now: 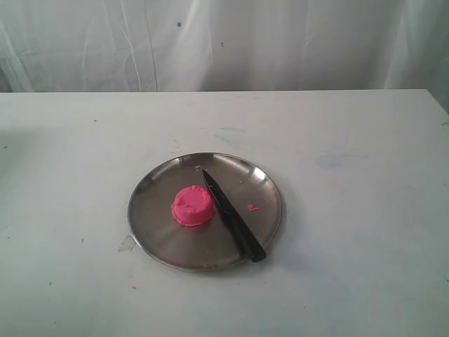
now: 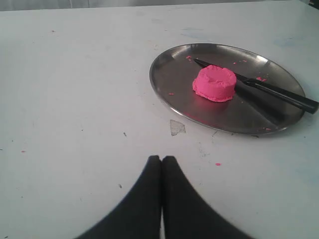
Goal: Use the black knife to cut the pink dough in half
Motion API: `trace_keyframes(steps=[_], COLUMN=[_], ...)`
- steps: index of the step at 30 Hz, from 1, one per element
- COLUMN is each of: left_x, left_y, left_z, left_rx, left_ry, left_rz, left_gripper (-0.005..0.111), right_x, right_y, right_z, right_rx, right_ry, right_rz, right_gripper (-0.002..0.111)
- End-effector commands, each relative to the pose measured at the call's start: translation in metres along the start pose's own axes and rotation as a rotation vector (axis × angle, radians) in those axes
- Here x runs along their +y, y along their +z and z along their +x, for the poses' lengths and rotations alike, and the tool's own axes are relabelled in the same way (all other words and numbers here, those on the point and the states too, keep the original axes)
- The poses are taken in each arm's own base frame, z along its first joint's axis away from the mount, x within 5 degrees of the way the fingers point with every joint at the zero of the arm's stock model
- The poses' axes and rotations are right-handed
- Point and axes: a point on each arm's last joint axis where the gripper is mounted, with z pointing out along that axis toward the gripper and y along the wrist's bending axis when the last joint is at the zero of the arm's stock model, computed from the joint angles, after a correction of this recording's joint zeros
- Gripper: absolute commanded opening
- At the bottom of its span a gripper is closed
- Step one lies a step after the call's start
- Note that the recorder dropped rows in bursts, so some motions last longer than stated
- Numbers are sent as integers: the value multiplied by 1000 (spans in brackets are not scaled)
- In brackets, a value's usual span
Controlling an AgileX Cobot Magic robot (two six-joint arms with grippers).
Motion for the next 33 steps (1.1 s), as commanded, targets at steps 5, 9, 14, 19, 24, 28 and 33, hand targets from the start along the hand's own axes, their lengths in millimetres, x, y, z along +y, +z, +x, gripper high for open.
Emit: trace_keyframes(steps=[5,9,14,19,24,28,33], left_x=[0,0,0,0,0,0,0], left_y=[0,0,0,0,0,0,0], left_z=[1,1,1,1,1,1,1], left_rx=[-2,-2,-2,-2,-2,-2,-2], left_ry=[-14,-14,-14,-14,-14,-14,-14], left_rz=[1,1,1,1,1,1,1], left_gripper=[0,0,0,0,0,0,0], right_x=[1,4,3,2,7,16,31], right_y=[-1,-4,-9,-14,-12,-21,-7], right_z=[-8,-24,-38,-47,-44,-76,-111], right_rx=[-104,-274,-434,-548,-265,-130,101], right_ry=[-28,423,535,547,602,404,162], right_rz=[-14,-101,-151,-180,-154,-167,-225], right_gripper=[0,0,0,0,0,0,0])
